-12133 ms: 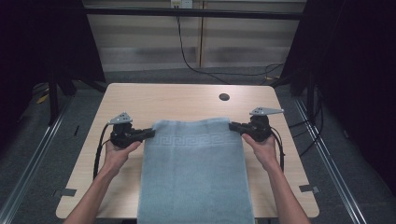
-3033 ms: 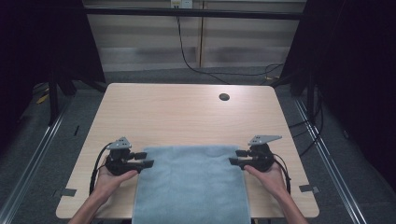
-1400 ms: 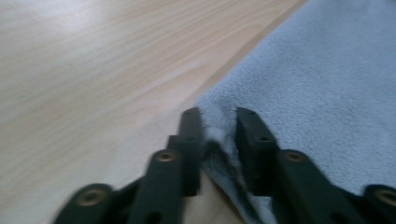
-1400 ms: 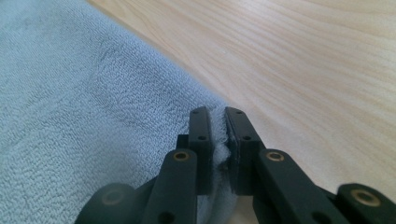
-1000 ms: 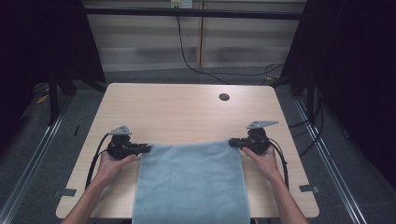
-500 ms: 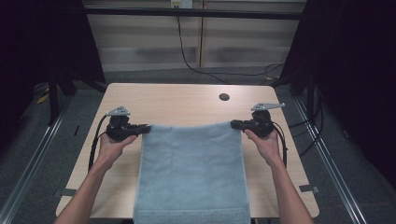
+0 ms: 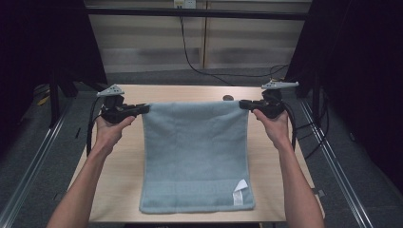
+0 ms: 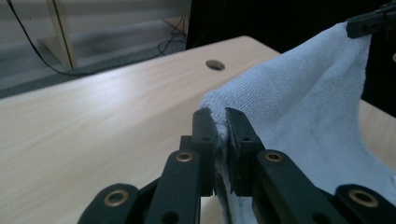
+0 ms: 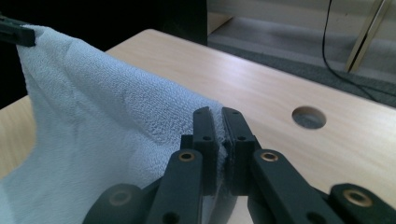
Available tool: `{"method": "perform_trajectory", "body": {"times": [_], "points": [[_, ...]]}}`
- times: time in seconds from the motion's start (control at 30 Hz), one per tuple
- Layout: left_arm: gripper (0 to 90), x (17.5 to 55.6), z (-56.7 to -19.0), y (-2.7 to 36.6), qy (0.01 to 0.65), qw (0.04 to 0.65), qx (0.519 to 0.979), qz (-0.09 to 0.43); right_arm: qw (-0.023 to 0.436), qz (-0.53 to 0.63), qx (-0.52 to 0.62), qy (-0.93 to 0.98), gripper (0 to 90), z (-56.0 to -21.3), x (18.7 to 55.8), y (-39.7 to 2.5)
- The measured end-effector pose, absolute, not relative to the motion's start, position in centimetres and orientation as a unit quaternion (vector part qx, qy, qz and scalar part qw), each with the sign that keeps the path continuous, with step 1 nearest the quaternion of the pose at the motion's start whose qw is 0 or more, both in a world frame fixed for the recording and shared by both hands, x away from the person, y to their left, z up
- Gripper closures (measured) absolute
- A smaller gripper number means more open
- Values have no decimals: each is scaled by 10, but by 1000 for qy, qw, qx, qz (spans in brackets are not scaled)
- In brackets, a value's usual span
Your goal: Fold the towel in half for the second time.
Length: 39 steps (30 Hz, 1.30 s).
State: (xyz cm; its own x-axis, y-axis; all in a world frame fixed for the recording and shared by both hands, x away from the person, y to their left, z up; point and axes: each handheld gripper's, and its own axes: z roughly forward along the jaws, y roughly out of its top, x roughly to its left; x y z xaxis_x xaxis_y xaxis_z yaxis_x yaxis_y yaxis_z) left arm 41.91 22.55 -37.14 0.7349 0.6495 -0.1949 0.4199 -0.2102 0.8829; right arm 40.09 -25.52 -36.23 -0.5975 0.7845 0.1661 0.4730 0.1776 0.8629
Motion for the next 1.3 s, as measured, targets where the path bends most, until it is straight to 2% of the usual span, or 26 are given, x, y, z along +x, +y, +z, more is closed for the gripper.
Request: {"method": "perform_trajectory", "body": {"times": [0.17, 0.4, 0.77, 1.13, 1.3], "points": [[838, 410, -370, 227, 332, 513, 782, 124, 162, 493, 400, 755, 856, -353, 391, -249], [839, 384, -383, 232, 313, 520, 787, 114, 135, 509, 372, 765, 855, -366, 359, -248], [839, 344, -388, 231, 285, 523, 797, 103, 139, 499, 365, 774, 852, -380, 320, -262], [837, 318, -409, 232, 278, 514, 808, 77, 108, 500, 363, 779, 848, -405, 284, -267], [835, 300, -412, 237, 273, 531, 799, 73, 105, 503, 362, 778, 847, -411, 269, -269]]}}
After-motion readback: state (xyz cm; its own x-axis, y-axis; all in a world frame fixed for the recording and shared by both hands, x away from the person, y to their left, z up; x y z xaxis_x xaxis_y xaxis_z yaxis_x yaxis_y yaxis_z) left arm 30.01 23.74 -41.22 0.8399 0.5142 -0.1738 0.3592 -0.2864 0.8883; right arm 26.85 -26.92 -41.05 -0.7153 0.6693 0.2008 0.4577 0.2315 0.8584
